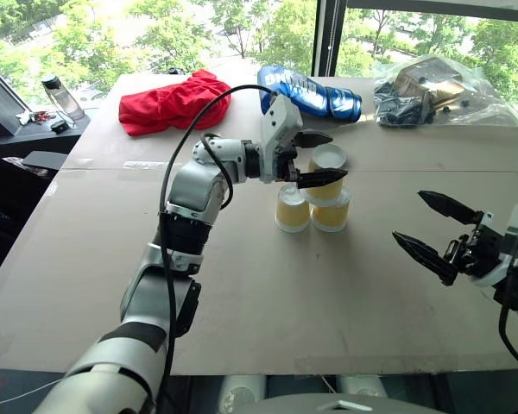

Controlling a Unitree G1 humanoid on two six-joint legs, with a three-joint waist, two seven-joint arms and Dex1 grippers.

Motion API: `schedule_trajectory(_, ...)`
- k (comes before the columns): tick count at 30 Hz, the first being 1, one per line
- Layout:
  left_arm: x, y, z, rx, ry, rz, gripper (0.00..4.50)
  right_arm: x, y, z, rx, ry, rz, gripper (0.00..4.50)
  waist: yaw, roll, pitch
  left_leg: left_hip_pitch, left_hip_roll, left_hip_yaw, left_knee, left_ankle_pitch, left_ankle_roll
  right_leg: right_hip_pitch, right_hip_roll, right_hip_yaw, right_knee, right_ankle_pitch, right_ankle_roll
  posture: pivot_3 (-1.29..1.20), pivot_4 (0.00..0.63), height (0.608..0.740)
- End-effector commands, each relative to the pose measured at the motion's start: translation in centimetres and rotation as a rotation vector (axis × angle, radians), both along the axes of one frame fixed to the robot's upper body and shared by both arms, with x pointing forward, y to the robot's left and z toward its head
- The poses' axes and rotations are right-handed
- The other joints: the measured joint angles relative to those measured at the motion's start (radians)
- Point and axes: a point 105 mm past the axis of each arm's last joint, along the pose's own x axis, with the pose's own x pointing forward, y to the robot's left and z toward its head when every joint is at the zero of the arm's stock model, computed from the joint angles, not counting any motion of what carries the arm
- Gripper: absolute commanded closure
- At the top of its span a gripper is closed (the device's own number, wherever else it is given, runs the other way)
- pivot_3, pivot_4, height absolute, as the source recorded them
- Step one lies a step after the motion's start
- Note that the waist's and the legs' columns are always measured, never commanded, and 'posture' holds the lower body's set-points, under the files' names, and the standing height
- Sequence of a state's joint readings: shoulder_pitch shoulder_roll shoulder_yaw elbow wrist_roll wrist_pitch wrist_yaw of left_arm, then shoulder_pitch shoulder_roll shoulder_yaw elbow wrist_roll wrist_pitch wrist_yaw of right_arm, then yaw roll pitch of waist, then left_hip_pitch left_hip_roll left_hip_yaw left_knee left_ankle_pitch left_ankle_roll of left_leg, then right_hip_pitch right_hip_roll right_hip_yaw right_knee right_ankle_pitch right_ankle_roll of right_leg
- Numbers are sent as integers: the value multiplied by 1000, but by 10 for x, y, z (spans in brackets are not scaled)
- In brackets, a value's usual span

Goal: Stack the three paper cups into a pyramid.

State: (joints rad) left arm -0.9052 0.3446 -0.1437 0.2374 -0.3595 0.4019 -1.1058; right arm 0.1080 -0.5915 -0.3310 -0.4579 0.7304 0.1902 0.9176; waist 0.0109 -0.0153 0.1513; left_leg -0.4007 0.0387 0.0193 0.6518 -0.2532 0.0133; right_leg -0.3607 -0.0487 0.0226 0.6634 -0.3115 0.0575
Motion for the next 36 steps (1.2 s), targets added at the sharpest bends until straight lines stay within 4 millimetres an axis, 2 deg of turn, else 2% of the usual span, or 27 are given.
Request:
schedule_trajectory(1,-10,3,26,-66,-64,-17,59,-1,0,9,-3,-44,-2,0,0,0,0,0,0,0,0,0,0,0,0,0,0,0,0,0,150,740)
schedule_trajectory(7,-18,15,57,-164,-116,17,59,0,-1,7,-2,-38,-3,0,0,0,0,0,0,0,0,0,0,0,0,0,0,0,0,0,150,740)
schedule_trajectory(10,-32,37,73,-224,-120,31,59,1,-6,1,10,-18,-21,0,-6,0,0,0,0,0,0,0,0,0,0,0,0,0,0,0,150,740)
schedule_trajectory(12,-38,53,72,-242,-104,71,59,2,-12,-6,9,0,-40,0,-11,1,0,0,1,0,0,0,0,0,0,0,0,0,0,0,150,740)
schedule_trajectory(14,-38,73,54,-208,-74,171,59,3,-20,-16,1,21,-63,0,-15,1,-1,1,1,0,0,0,0,0,0,0,1,0,0,0,150,740)
schedule_trajectory(16,-40,93,24,-130,-33,273,59,5,-28,-25,-10,38,-92,0,-20,2,-1,2,1,0,0,0,0,1,0,1,1,0,0,0,150,740)
schedule_trajectory(20,-43,134,-27,-82,63,502,59,8,-41,-44,-41,60,-138,0,-24,1,0,2,2,2,-1,0,0,1,-1,2,1,0,0,0,150,740)
schedule_trajectory(23,-55,155,-68,-16,111,618,59,7,-46,-57,-81,85,-131,0,-19,1,-1,2,2,1,0,-2,3,1,-2,1,2,0,0,0,150,740)
schedule_trajectory(25,-67,159,-92,39,139,655,59,6,-47,-65,-109,99,-113,0,-20,1,-1,3,3,2,0,-2,4,1,-2,2,1,0,0,0,150,740)
schedule_trajectory(29,-94,145,-142,131,200,677,59,6,-45,-74,-148,121,-84,0,-19,1,-1,3,2,2,-1,-2,4,2,-5,2,1,0,0,0,150,740)
schedule_trajectory(36,-105,140,-163,129,212,691,59,10,-46,-83,-151,135,-87,0,-13,3,-2,7,2,0,-1,-3,4,7,-5,3,1,0,-1,0,150,740)
